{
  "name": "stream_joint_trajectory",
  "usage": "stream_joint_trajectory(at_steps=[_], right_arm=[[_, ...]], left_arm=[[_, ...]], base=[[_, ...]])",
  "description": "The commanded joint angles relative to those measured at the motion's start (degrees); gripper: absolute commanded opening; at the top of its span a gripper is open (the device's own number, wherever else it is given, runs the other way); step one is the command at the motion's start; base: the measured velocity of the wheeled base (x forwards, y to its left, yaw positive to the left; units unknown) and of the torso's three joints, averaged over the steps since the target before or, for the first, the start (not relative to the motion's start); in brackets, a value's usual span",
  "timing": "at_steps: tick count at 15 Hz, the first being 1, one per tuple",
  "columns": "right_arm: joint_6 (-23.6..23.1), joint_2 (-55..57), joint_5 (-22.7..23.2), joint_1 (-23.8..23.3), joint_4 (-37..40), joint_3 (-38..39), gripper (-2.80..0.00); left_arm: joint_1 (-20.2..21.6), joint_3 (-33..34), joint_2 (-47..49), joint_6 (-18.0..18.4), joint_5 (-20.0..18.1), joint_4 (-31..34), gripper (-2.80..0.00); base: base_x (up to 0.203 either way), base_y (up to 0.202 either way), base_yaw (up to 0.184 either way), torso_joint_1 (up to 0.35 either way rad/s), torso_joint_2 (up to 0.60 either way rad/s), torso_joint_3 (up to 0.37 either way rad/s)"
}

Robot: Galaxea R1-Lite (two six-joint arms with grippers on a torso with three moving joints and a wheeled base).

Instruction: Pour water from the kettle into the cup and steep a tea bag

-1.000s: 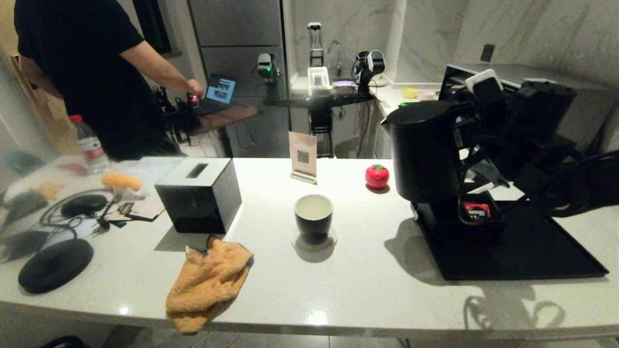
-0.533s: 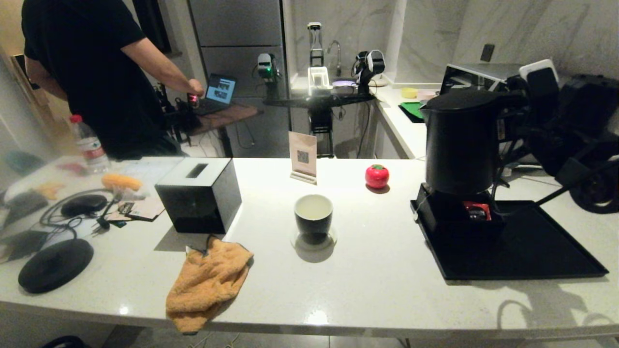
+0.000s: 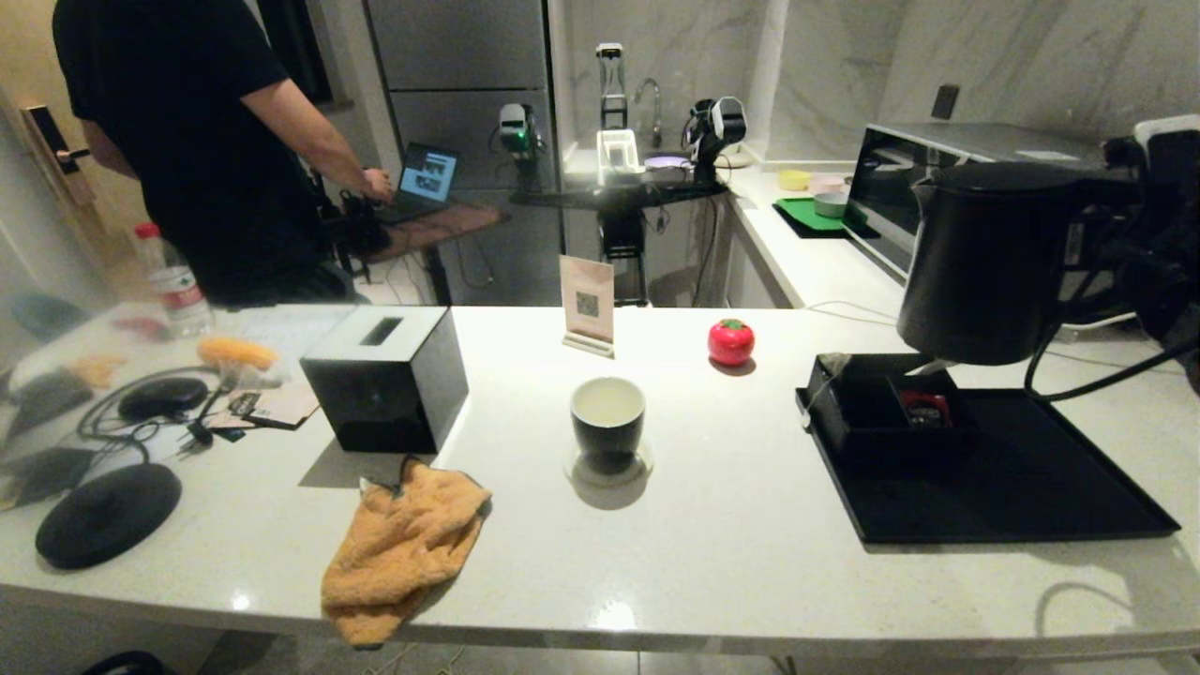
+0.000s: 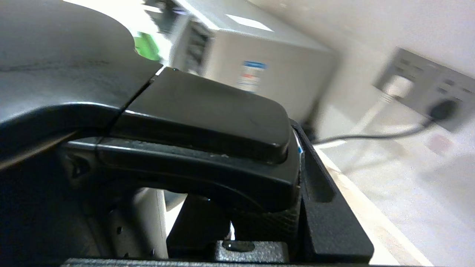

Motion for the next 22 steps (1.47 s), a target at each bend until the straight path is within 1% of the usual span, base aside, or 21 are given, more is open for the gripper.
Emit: stream_joint_trajectory(at_steps=[1,4,7,9,11,15,17,22], right_arm=[[1.03,-0.51,-0.11,-4.01,-0.46,0.88,-2.8],[3.23,-1.14,0.13,-8.27,-1.4,2.9,-2.8],[4.53,-1.06,0.36,-12.28,-4.78,5.89,-2.8],[5.47,-0.63,0.61,-14.14,-6.61,8.0,-2.8],[7.37,0.33,1.56,-15.37,-7.49,9.44,-2.8],[11.04,2.93,1.53,-15.88,-7.84,10.34,-2.8],[12.06,4.46,1.52,-15.88,-8.37,10.79,-2.8],[12.24,8.28,1.61,-15.88,-12.77,11.52,-2.8]], left_arm=[[0.0,0.0,-0.02,-0.04,-0.02,0.01,-2.8],[0.0,0.0,-0.02,-0.04,-0.02,0.01,-2.8],[0.0,0.0,-0.02,-0.04,0.01,0.01,-2.8],[0.0,0.0,-0.02,-0.04,-0.02,0.01,-2.8],[0.0,0.0,-0.02,-0.04,-0.02,0.01,-2.8],[0.0,0.0,-0.02,-0.04,-0.02,0.01,-2.8],[0.0,0.0,-0.02,-0.04,-0.02,0.01,-2.8],[0.0,0.0,-0.02,-0.04,-0.02,0.01,-2.8]], base=[[0.0,0.0,0.0,0.0,0.0,0.0],[0.0,0.0,0.0,0.0,0.0,0.0],[0.0,0.0,0.0,0.0,0.0,0.0],[0.0,0.0,0.0,0.0,0.0,0.0],[0.0,0.0,0.0,0.0,0.0,0.0],[0.0,0.0,0.0,0.0,0.0,0.0],[0.0,0.0,0.0,0.0,0.0,0.0],[0.0,0.0,0.0,0.0,0.0,0.0]])
